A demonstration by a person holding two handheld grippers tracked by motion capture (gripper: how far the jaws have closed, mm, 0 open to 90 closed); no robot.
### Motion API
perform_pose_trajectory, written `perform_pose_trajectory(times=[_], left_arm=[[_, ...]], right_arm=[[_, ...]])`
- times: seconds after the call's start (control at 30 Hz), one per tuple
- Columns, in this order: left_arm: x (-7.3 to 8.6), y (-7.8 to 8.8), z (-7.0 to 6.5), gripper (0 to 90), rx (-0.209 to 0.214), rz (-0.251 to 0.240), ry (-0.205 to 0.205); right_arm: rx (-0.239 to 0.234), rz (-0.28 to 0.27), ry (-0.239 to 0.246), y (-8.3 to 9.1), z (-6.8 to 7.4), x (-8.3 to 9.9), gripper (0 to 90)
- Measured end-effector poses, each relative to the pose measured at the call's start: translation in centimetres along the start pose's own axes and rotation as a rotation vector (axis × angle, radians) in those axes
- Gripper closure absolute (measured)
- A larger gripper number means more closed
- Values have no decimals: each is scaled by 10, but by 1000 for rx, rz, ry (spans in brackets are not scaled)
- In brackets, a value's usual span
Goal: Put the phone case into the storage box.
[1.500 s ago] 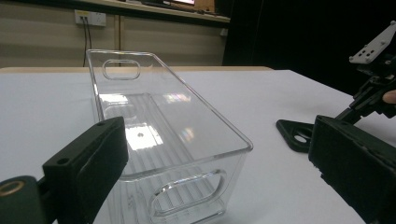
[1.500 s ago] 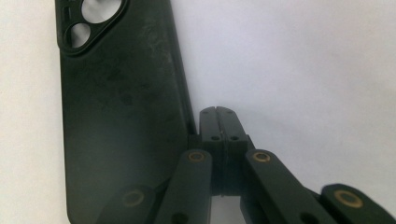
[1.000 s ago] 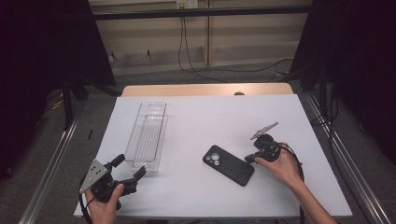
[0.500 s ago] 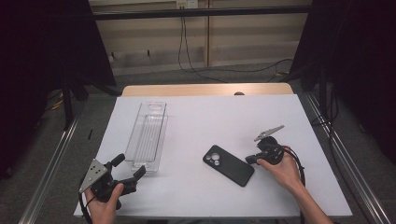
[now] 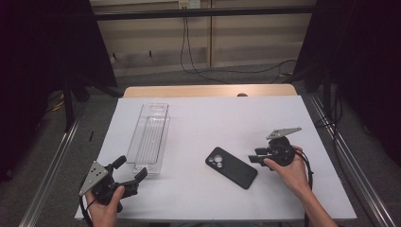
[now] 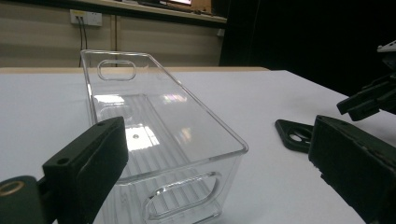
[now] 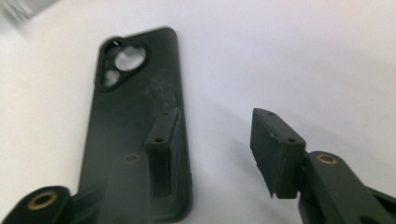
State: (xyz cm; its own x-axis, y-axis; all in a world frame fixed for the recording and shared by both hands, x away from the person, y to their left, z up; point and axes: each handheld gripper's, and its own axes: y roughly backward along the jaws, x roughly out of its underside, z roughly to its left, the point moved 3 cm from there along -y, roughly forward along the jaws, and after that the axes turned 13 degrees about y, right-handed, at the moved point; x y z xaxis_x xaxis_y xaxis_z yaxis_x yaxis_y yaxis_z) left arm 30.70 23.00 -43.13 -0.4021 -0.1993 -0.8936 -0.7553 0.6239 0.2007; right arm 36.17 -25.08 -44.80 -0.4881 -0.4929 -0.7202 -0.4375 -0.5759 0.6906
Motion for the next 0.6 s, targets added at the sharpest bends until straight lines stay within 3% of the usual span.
perform_pose_trajectory(times=[0.03,0.07,0.1,0.17,0.2,0.43,0.47,0.6], left_arm=[[0,0,0,46,1,-3,-1],[0,0,0,46,1,-3,-1],[0,0,0,46,0,-4,-2],[0,0,0,46,0,-3,-2],[0,0,0,46,1,-4,-1],[0,0,0,46,-1,-4,-1],[0,0,0,46,-2,-4,-2],[0,0,0,46,-3,-2,-3]], right_arm=[[6,-16,6,1,0,-1,406],[6,-16,6,1,0,-1,406],[25,-44,10,2,0,-2,306],[53,-62,9,5,0,-2,238],[66,-88,13,7,-1,-3,139],[74,-90,19,12,2,-3,20],[100,-76,41,14,4,-2,37],[89,-72,35,15,7,-1,39]])
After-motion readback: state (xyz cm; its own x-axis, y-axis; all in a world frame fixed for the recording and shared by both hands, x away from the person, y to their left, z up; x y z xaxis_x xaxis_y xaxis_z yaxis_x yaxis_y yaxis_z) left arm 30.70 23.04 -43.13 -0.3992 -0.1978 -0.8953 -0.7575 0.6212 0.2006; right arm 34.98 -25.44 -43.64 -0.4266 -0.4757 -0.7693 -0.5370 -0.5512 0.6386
